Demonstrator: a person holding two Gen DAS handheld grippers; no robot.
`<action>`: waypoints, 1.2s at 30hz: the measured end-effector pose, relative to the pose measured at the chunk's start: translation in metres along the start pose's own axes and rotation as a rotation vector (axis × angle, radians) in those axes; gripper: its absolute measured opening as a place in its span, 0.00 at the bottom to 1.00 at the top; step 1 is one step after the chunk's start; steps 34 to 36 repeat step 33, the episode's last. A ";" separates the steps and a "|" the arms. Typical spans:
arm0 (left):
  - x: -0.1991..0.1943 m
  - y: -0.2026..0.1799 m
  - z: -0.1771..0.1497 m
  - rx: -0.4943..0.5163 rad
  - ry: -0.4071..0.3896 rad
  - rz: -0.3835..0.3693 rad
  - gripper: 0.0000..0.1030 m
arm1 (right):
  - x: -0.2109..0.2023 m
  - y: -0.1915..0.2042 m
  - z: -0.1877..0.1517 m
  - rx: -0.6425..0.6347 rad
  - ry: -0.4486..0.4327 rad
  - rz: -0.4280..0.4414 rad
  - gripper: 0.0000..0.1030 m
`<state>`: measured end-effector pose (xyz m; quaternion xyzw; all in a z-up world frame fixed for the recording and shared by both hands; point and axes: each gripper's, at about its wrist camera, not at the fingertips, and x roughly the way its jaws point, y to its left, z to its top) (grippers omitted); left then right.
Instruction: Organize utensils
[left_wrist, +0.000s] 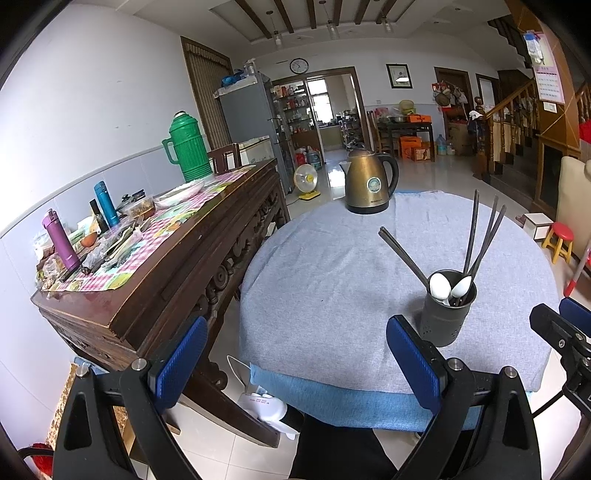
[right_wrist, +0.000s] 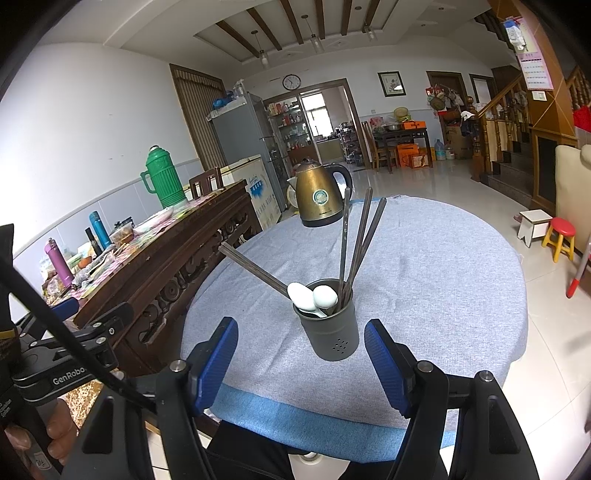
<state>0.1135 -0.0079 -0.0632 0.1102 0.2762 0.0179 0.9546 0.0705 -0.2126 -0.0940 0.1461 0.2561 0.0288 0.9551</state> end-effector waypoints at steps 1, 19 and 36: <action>0.000 0.000 0.000 0.001 0.001 -0.001 0.94 | 0.000 0.000 0.000 0.001 0.001 0.001 0.72; 0.001 0.000 0.001 0.008 0.007 -0.009 0.94 | 0.005 -0.001 -0.006 -0.006 0.007 -0.006 0.72; 0.040 0.005 0.014 -0.073 0.071 -0.148 0.94 | 0.019 -0.024 0.010 -0.020 0.014 -0.051 0.72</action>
